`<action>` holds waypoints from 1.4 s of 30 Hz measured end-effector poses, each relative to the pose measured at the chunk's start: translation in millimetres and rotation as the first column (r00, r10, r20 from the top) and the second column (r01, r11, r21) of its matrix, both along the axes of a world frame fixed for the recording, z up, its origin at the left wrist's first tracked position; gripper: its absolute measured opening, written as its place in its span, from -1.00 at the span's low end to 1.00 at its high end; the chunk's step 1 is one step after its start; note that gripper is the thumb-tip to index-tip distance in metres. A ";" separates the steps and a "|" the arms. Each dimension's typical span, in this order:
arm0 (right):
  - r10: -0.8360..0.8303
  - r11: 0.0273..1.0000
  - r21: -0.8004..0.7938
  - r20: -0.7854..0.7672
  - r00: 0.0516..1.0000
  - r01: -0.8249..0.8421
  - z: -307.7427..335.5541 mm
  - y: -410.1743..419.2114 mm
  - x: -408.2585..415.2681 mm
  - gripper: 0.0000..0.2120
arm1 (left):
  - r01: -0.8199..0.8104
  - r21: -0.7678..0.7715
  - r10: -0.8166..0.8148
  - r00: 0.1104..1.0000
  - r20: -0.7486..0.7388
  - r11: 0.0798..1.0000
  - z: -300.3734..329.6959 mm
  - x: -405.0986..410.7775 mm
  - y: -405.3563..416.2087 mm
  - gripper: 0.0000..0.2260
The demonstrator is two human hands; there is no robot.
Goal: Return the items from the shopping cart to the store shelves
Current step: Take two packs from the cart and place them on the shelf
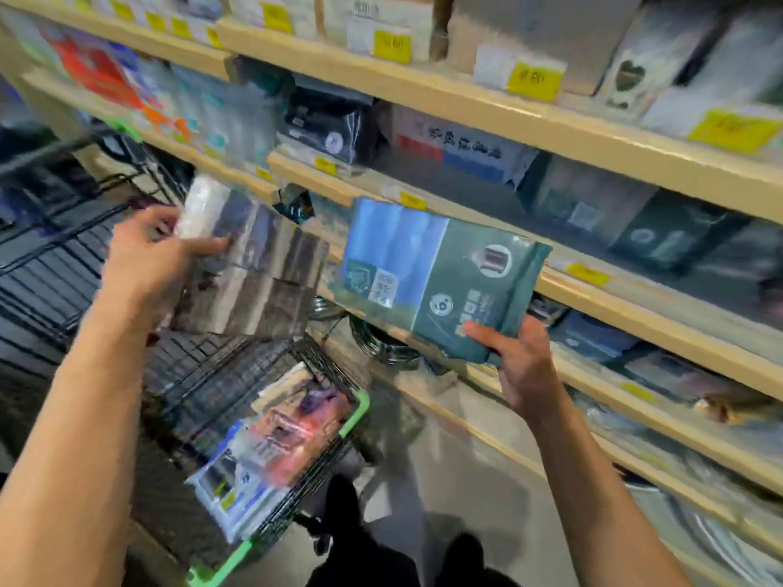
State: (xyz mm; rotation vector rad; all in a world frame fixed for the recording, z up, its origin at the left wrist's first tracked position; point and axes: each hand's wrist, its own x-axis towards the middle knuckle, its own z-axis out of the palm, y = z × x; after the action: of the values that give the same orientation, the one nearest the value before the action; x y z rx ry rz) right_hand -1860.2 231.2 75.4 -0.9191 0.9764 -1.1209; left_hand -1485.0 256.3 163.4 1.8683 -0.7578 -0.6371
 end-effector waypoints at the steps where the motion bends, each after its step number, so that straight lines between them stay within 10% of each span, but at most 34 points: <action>1: -0.017 1.000 0.001 0.030 0.999 0.017 1.8 2.7 -9.9 -0.64 | 0.058 -0.023 -0.059 0.997 -0.050 0.998 10.5 -10.1 -6.0 -0.73; 16: -0.254 0.962 0.147 0.169 0.952 0.230 7.5 27.6 -54.2 -0.72 | 0.517 -0.222 -0.558 0.703 -0.440 0.827 9.7 -61.3 -110.3 -0.79; 32: -0.411 0.909 0.144 0.146 0.900 0.392 -42.5 34.9 -18.6 -0.66 | 0.526 -0.342 -0.610 0.506 -0.610 0.779 -31.2 -65.7 -278.1 -0.80; 38: -0.432 0.900 0.113 0.098 0.897 0.421 -45.8 42.8 -15.6 -0.63 | 0.514 -0.359 -0.627 0.642 -0.441 0.779 -48.3 -79.4 -337.0 -0.46; 42: -0.440 0.896 0.096 0.066 0.896 0.433 -47.7 49.0 -12.3 -0.58 | 0.531 -0.082 -0.531 0.847 0.027 0.843 -50.8 -88.8 -332.4 -0.59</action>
State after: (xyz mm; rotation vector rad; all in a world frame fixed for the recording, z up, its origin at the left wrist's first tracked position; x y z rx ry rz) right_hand -1872.4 280.2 27.7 -0.5911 1.1821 -1.4753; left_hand -1573.8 -76.1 112.6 1.5744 -1.3080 -0.9303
